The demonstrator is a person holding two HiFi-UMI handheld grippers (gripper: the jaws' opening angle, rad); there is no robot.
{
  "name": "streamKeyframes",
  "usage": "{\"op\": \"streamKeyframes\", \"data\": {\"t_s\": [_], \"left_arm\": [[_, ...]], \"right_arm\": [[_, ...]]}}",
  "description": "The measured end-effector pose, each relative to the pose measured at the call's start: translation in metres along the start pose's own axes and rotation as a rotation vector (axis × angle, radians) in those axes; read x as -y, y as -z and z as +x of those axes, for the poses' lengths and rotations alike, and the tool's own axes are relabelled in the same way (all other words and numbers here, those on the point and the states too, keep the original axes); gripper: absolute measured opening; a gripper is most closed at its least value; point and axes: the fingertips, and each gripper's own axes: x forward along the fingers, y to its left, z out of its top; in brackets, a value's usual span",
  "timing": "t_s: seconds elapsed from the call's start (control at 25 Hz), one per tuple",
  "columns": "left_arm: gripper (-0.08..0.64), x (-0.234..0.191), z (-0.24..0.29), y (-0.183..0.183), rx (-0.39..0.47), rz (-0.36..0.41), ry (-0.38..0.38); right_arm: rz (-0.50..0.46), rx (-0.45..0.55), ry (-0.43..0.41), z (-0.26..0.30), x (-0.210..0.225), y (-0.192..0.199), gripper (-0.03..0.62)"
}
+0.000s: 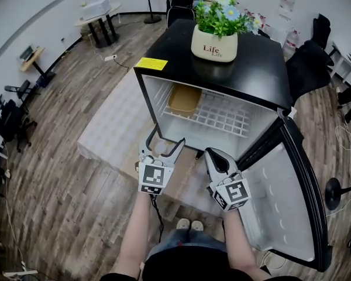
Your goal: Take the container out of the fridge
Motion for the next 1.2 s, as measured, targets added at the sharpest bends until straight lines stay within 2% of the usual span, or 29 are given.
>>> {"op": "streamKeyframes", "data": {"t_s": [0.16,0.32,0.56,0.76,0.88,1.2], "left_arm": [[0.377,0.005,0.027,0.011,-0.076,0.128,0.087],[0.359,0.007,0.049,0.019,-0.155,0.298,0.150],[0.324,0.011,0.074,0.033,-0.280,0.554,0.205],[0.294,0.004,0.089,0.051,-0.406,0.756,0.223],[0.219,-0.001,0.097,0.062,-0.462,0.807,0.232],[0.202,-0.008,0.114,0.067,-0.519,0.916,0.240]], "right_arm": [[0.000,-0.004,-0.008,0.007,0.004,0.000,0.008],[0.000,-0.008,-0.019,0.014,0.005,0.000,0.008],[-0.001,-0.010,-0.030,0.023,0.010,0.000,0.008],[0.003,-0.018,-0.041,0.025,0.010,0.004,0.008],[0.009,-0.021,-0.047,0.025,0.011,0.006,0.008],[0.022,-0.024,-0.050,0.023,0.015,0.010,0.009]]}}
